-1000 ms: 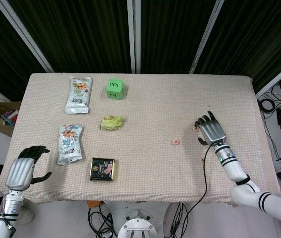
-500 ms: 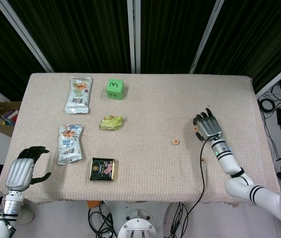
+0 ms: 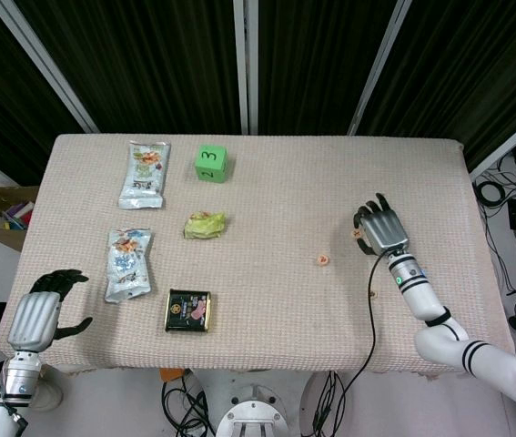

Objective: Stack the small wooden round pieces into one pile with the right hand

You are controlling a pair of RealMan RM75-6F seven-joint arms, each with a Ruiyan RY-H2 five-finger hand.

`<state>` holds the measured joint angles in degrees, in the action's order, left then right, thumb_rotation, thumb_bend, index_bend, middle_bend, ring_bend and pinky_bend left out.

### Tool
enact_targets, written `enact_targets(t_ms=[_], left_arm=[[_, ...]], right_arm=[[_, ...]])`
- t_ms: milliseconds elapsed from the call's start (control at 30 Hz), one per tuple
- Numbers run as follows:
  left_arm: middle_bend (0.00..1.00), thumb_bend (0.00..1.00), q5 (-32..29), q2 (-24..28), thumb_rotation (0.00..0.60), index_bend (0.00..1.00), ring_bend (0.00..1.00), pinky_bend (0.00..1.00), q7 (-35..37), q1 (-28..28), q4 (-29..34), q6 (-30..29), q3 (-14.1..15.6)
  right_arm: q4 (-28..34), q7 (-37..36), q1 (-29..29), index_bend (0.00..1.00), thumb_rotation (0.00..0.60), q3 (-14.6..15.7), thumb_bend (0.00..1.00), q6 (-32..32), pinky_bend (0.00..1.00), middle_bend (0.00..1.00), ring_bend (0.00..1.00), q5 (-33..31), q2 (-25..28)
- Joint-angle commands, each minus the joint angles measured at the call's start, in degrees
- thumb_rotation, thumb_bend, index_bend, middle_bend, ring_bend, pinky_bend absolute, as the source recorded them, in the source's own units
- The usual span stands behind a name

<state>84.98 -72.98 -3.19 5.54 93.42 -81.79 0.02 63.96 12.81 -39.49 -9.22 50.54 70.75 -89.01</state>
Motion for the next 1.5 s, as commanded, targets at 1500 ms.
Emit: enact_targets(t_ms=[1500], left_arm=[[0.21,0.15,0.14,-0.60,0.600,0.30,0.16,0.19,1.36,-0.39,-1.41,0.13,0.29]], right_arm=[[12.67,7.30,-1.82,0.44,0.600,3.96,0.34,0.21,0.07,0.28,0.13,3.70,1.90]])
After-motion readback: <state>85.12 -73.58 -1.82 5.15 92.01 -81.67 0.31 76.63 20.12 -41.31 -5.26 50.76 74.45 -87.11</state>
